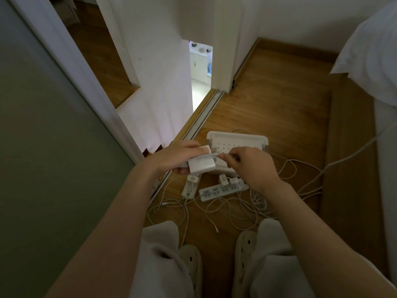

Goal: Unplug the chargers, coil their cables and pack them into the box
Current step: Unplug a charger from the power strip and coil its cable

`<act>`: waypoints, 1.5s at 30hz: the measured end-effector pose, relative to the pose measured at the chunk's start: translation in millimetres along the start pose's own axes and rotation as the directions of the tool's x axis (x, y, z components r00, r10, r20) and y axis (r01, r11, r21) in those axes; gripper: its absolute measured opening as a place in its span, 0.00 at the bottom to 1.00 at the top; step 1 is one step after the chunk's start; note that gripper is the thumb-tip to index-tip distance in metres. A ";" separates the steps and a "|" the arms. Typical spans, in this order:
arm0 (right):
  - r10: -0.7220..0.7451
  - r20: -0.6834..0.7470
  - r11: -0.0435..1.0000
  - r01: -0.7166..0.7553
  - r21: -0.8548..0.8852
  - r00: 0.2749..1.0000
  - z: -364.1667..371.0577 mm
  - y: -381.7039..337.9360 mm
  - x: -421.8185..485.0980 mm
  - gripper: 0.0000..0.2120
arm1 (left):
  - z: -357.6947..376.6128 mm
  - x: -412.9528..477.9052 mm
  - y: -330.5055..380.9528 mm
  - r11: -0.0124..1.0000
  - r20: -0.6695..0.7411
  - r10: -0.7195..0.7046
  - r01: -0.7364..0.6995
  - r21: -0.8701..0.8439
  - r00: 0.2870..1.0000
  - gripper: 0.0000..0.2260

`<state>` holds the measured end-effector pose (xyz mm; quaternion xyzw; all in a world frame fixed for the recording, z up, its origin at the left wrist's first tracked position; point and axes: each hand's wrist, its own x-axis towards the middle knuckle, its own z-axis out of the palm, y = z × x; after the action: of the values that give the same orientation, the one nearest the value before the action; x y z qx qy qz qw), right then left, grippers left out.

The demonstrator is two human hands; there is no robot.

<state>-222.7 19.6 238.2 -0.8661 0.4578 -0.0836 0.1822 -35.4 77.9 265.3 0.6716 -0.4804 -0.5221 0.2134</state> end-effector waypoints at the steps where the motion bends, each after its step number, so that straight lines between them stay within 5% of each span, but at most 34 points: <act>1: 0.015 -0.034 1.000 -0.016 -0.008 0.999 -1.8 -1.9 -0.5 0.17 | 0.9 2.5 -1.0 0.999 -0.046 0.009 -0.007 0.044 0.999 0.08; 4: 0.033 -0.100 0.998 -0.029 0.047 0.994 -8.3 -5.4 -4.5 0.19 | 2.4 11.3 -8.0 0.980 -0.232 0.034 0.013 0.198 0.972 0.09; 10: -0.088 -0.038 0.993 0.090 0.075 0.995 3.5 -33.9 -21.3 0.16 | 15.8 25.6 -10.9 0.978 -0.410 0.100 -0.014 0.208 0.907 0.12; 16: -0.239 0.031 0.963 0.232 0.136 0.971 16.1 -45.7 -30.9 0.14 | 27.9 26.2 8.8 0.938 -0.388 -0.142 -0.001 -0.347 0.910 0.12; 21: -0.260 0.043 0.945 0.245 0.218 0.965 18.3 -45.5 -32.4 0.12 | 31.0 19.5 23.1 0.581 -0.233 -0.177 -0.089 -0.809 0.956 0.13; 26: -0.216 0.098 0.943 0.181 0.281 0.971 17.8 -39.4 -24.3 0.11 | 27.2 16.5 21.5 0.409 -0.197 -0.057 -0.157 -0.899 0.979 0.12; 31: -0.184 0.224 0.974 0.147 0.169 0.957 22.5 -29.2 -21.7 0.15 | 22.2 15.2 16.9 0.512 -0.257 0.039 -0.241 -0.825 0.966 0.13; 36: -0.089 0.212 0.986 0.055 0.160 0.973 14.9 -15.5 -13.8 0.16 | 14.8 11.1 11.8 0.663 -0.173 0.090 -0.189 -0.725 0.981 0.17; 40: 0.005 0.167 0.985 -0.034 0.171 0.986 3.1 -6.8 -6.9 0.18 | 11.5 1.0 16.4 0.895 -0.165 0.019 -0.090 -0.438 0.986 0.15; 45: 0.054 0.053 0.970 -0.065 0.232 0.997 -2.2 -11.7 -5.0 0.08 | 23.2 0.0 22.6 0.975 -0.120 0.095 -0.117 -0.189 0.988 0.10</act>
<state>-217.4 29.2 245.0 -0.8263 0.4662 -0.1115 0.2958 -66.0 72.8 274.8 0.6484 -0.4495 -0.5168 0.3323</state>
